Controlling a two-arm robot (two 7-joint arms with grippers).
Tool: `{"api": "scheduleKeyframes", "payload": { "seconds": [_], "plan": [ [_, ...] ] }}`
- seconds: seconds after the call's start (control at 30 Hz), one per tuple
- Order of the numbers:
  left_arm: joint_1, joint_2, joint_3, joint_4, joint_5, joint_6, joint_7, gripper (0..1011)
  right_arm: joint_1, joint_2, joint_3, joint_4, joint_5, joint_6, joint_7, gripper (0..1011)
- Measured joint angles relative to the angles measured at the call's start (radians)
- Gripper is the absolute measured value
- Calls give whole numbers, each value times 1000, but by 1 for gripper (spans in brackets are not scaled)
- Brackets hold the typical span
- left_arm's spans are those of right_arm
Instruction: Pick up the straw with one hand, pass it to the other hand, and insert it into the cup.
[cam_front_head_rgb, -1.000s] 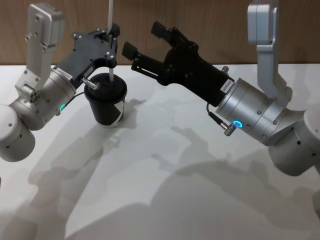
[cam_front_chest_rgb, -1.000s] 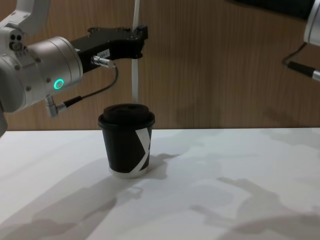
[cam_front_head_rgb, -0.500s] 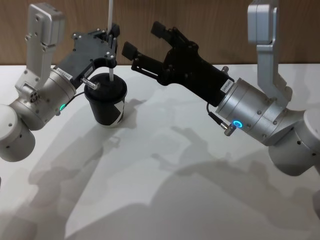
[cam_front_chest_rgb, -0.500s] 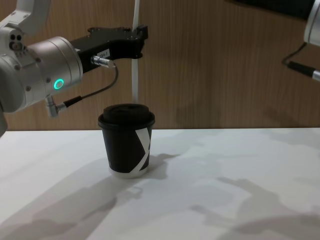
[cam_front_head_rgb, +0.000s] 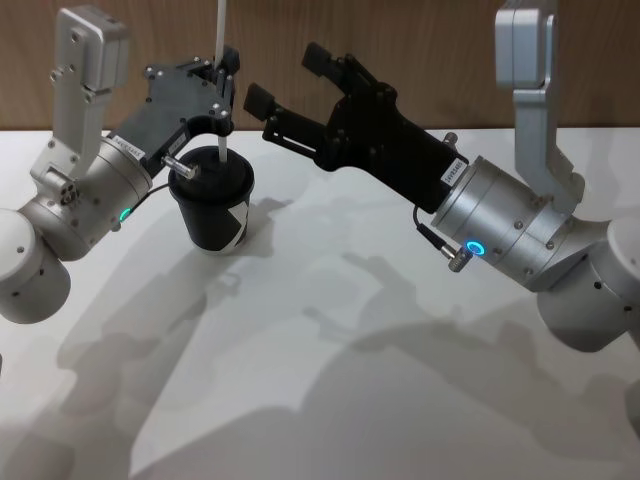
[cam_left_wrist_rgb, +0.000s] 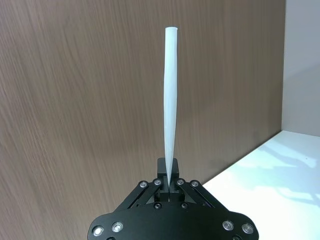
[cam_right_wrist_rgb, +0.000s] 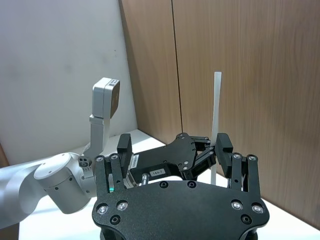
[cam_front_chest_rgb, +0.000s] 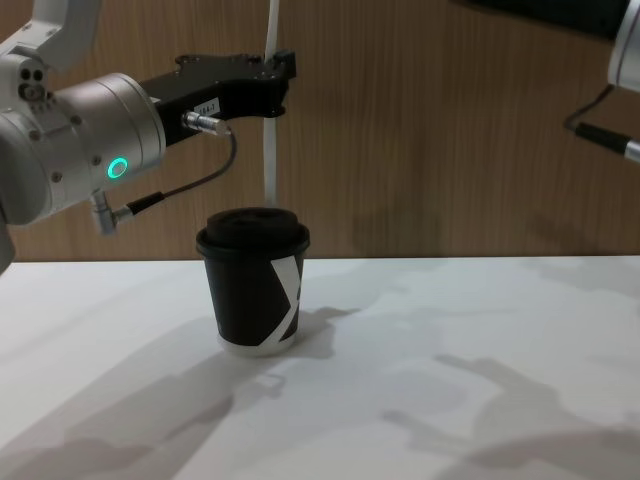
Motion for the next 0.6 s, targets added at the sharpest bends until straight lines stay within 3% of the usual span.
{"api": "scheduleKeyframes", "payload": {
  "seconds": [0.6],
  "plan": [
    [0,0,0,0,0,0,0,3,0,0,0,0,0,0,0,1001]
  ]
}}
